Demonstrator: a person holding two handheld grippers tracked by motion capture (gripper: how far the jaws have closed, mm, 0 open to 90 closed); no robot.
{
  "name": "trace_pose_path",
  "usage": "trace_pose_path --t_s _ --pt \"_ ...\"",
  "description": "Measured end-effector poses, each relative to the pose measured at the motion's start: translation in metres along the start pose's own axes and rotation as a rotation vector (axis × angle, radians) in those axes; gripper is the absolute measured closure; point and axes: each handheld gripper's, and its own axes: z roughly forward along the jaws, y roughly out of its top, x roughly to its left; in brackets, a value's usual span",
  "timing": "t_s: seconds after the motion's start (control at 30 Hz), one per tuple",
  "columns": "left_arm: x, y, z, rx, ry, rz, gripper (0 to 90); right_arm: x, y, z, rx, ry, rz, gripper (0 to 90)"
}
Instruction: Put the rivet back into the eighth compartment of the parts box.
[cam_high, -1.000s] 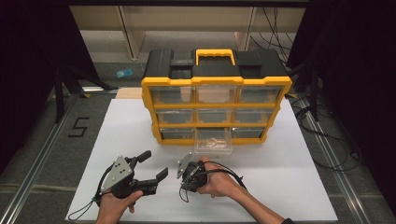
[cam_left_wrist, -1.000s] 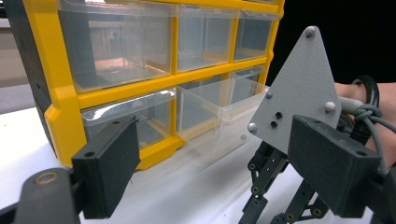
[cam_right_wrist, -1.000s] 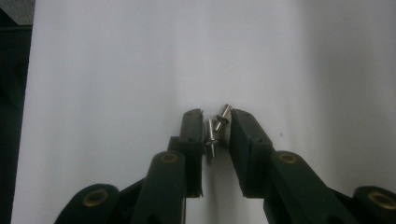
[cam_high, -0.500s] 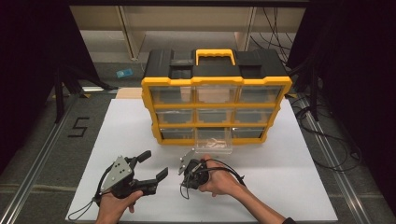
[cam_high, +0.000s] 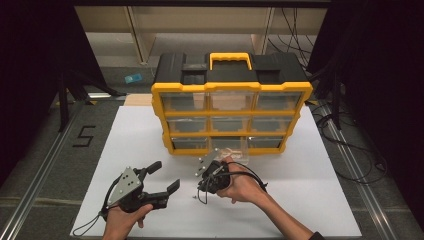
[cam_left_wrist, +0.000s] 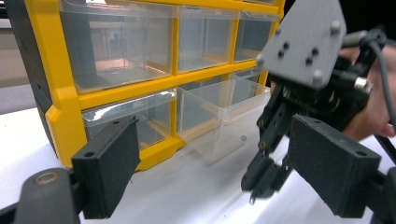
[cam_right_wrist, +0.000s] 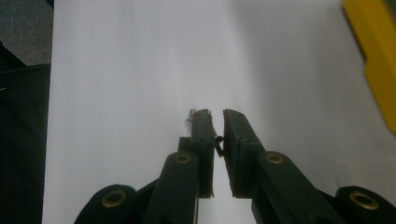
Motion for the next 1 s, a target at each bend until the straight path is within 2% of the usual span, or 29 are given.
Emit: trace_pose_path --t_s 0.17,0.23,0.63,1.0 --pt "0.0 0.0 0.0 -0.001 0.0 -0.001 16.8 -0.002 0.002 -0.011 -0.024 -0.023 0.014 83.0" --pt "0.0 0.0 0.0 0.001 0.001 0.001 16.8 -0.005 0.003 -0.019 -0.056 -0.035 0.012 83.0" --pt "0.0 0.0 0.0 0.001 0.001 0.002 16.8 -0.011 0.005 -0.047 -0.144 -0.093 0.026 83.0" --pt "0.0 0.0 0.0 0.001 0.001 0.003 16.8 -0.019 0.003 -0.068 -0.199 -0.137 0.052 83.0"
